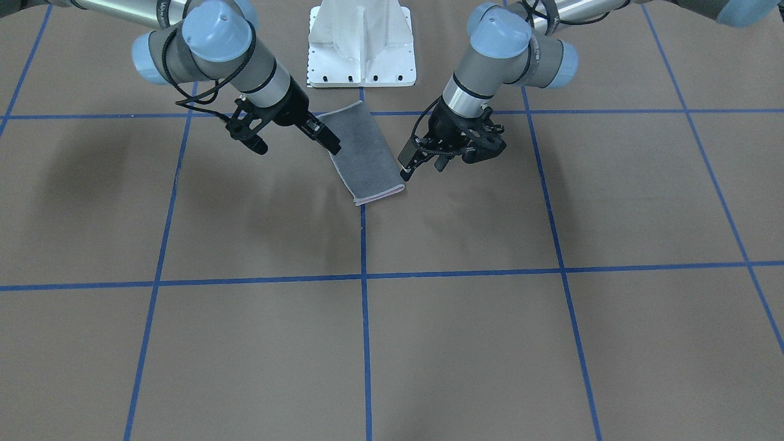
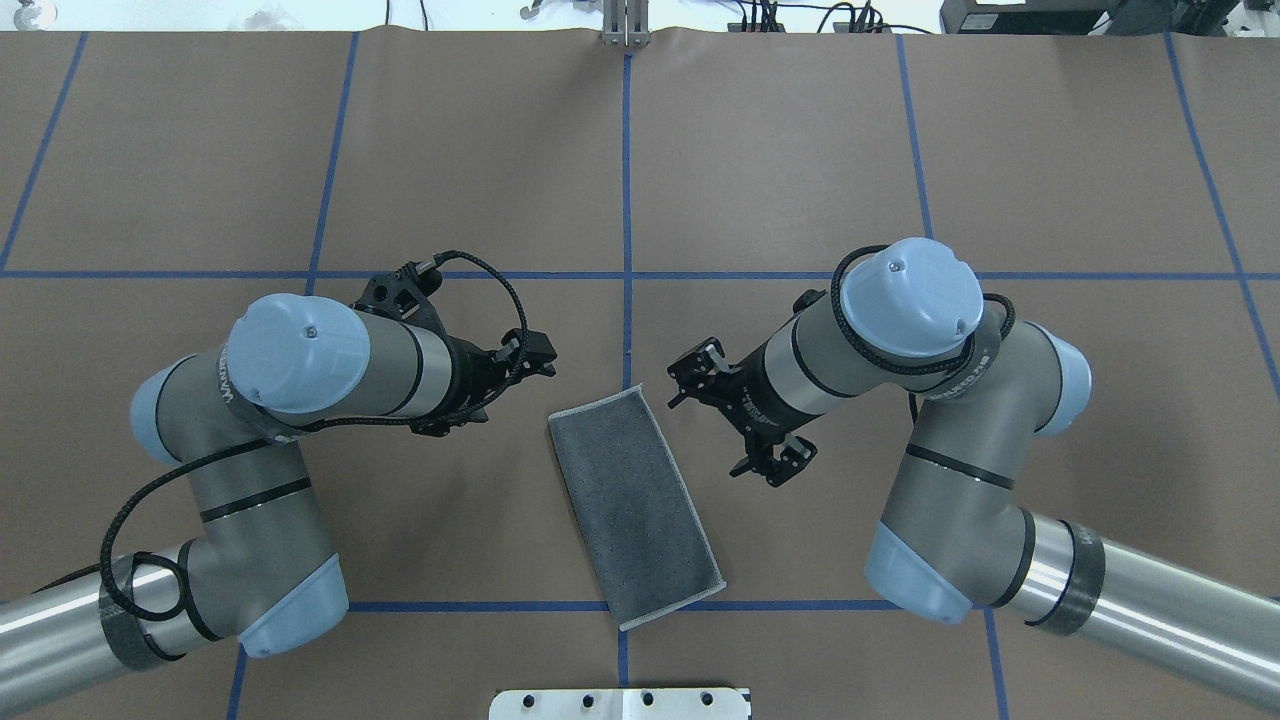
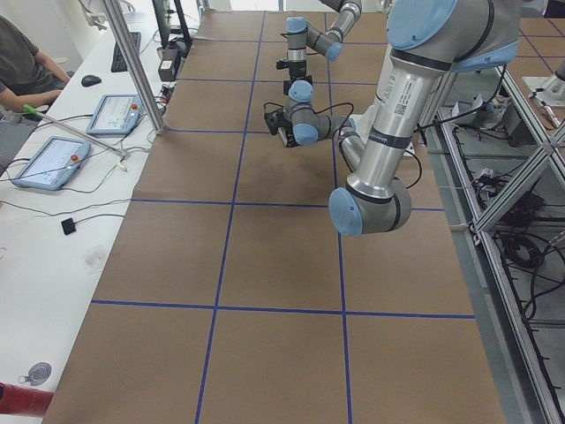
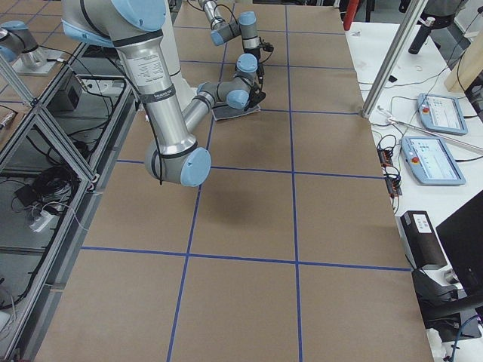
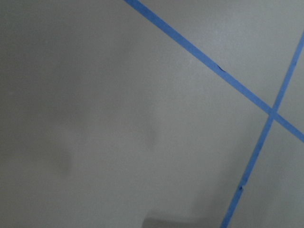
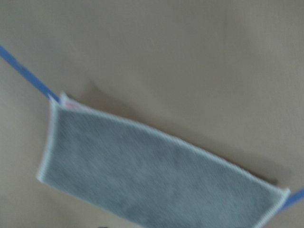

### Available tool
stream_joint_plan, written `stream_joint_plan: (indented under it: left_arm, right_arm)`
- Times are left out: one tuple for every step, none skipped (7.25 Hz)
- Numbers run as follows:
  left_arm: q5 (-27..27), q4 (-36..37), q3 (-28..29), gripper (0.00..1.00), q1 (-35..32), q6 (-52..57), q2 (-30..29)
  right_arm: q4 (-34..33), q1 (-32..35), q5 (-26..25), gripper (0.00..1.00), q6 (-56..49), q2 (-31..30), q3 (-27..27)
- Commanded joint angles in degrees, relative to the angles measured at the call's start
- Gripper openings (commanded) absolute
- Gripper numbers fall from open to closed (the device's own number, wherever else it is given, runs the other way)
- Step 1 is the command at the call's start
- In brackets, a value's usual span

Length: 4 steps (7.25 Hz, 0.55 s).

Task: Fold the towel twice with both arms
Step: 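Release the towel and raise the right gripper away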

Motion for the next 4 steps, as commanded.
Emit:
stream_joint_plan:
  left_arm:
    - [3.0, -2.4, 0.3, 0.99, 3.3, 5.6, 0.1]
    - [3.0, -3.7, 0.4, 0.94, 4.2, 5.8, 0.1]
    - [3.0, -6.8, 1.7, 0.90, 4.3, 5.9, 0.2]
    - [3.0, -8.6, 3.0, 0.82, 4.3, 5.9, 0.1]
  right_arm:
    - [-0.2, 4.1, -1.2, 1.00, -7.1, -1.6, -0.2]
    - [-0.3, 4.4, -2.2, 1.00, -7.3, -1.8, -0.5]
    - [-0.3, 4.3, -3.4, 1.00, -7.3, -2.2, -0.8]
    - [-0.3, 4.3, -3.5, 1.00, -7.3, -2.4, -0.8]
